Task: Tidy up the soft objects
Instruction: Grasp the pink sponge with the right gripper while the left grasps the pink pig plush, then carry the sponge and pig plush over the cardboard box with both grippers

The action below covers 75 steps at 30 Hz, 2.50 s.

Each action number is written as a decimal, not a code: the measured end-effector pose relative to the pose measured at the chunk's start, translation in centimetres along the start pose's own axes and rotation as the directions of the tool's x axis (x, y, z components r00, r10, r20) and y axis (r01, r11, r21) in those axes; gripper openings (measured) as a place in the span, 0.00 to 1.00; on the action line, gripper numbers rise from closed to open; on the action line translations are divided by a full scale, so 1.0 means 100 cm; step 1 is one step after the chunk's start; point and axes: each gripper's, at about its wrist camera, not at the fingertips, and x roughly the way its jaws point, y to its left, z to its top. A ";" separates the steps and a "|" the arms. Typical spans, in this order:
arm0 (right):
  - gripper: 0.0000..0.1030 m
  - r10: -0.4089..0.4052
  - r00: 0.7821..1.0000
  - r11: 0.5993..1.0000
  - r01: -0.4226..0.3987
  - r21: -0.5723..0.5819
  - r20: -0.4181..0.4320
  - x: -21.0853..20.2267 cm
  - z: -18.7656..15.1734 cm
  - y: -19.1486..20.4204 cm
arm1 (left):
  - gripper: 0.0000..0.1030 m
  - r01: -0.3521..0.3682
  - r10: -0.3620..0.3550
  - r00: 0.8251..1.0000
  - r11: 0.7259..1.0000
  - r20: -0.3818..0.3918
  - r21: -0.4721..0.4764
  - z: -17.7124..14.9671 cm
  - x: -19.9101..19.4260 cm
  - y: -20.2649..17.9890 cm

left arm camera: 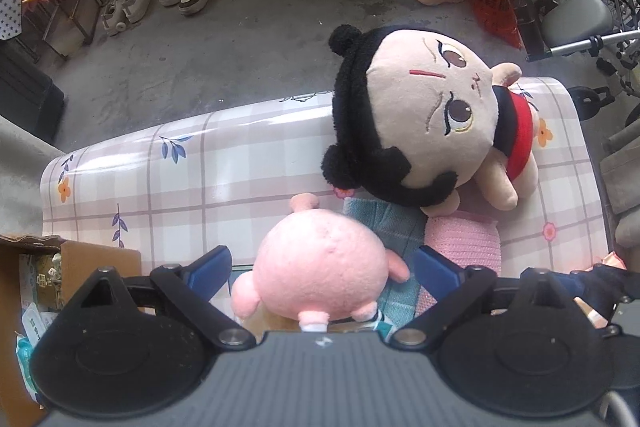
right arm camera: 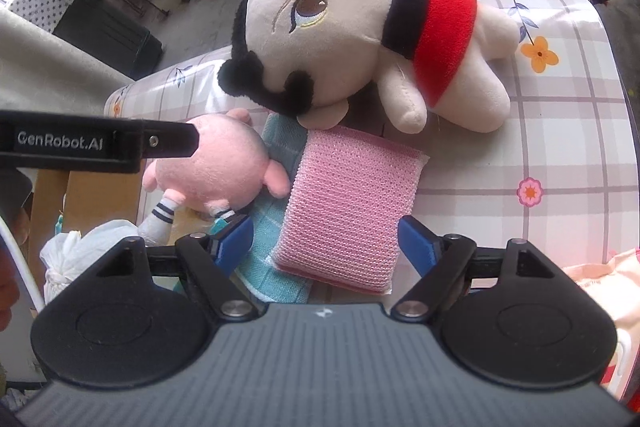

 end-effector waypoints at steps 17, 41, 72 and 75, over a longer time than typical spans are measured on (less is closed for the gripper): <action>0.80 -0.016 1.000 0.999 0.015 -0.047 -0.025 0.046 0.003 0.002 | 0.92 -0.060 0.056 0.991 0.998 -0.124 -0.024 0.004 0.062 -0.012; 0.69 0.076 0.997 0.981 -0.071 0.179 -0.017 0.025 -0.001 -0.043 | 0.82 0.018 -0.030 0.996 0.991 -0.088 -0.131 -0.002 0.040 0.011; 0.69 0.138 0.982 0.970 -0.161 0.182 0.131 -0.083 -0.016 -0.001 | 0.83 0.158 -0.117 0.970 0.969 0.211 -0.190 -0.045 -0.080 0.017; 0.69 0.157 0.978 0.973 -0.176 0.147 0.136 -0.094 -0.013 0.023 | 0.83 0.164 -0.112 0.965 0.963 0.237 -0.213 -0.051 -0.100 0.032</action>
